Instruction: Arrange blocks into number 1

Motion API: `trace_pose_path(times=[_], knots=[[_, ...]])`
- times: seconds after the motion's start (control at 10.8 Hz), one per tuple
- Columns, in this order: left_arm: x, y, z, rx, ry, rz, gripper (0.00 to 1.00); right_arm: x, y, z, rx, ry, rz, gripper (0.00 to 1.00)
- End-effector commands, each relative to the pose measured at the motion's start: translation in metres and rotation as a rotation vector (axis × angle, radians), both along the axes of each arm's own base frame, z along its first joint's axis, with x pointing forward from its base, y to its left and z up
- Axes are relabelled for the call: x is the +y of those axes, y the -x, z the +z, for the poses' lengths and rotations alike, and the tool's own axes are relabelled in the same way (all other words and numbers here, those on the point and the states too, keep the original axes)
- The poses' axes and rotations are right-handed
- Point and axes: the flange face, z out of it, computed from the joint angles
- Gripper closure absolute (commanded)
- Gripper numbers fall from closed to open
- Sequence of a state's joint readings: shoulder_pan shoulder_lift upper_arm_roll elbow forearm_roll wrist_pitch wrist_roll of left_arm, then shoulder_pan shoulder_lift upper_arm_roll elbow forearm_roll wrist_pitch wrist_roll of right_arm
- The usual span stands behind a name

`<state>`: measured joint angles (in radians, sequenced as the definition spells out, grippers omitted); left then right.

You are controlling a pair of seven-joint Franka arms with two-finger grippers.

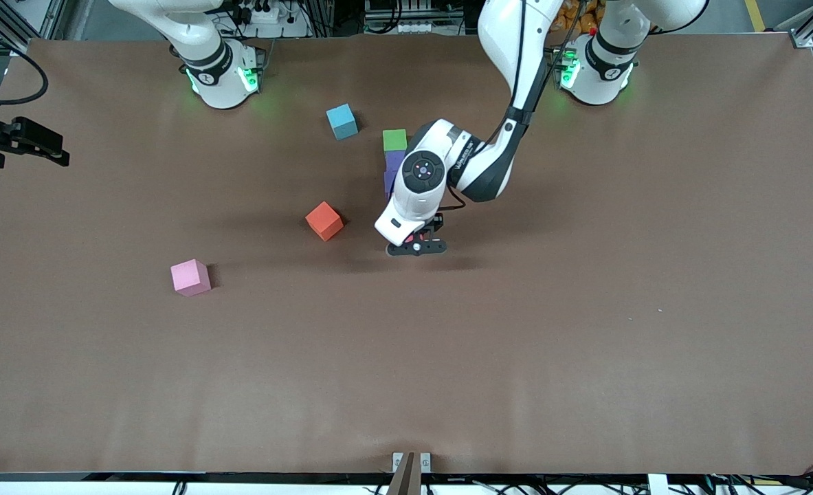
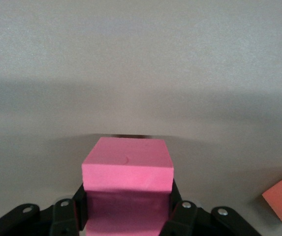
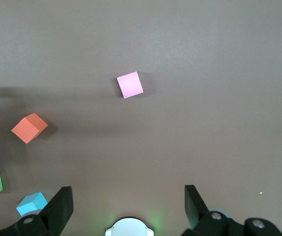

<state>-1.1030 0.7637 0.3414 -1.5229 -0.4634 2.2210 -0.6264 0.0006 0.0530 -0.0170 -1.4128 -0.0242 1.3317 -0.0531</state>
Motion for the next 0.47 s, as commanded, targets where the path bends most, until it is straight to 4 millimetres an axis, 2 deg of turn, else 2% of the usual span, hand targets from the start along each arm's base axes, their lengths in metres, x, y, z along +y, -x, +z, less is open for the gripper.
trace_pose_path(times=[0.0,0.37], knots=[[-0.0102,0.0055,-0.0017,0.008,-0.008,0.002,1.00,-0.0002,0.0054,0.0011,-0.005,0.018,0.008,0.00],[-0.0156,0.0141,-0.0089,0.011,-0.020,-0.015,1.00,-0.0002,0.0054,-0.0003,-0.002,0.018,0.008,0.00]])
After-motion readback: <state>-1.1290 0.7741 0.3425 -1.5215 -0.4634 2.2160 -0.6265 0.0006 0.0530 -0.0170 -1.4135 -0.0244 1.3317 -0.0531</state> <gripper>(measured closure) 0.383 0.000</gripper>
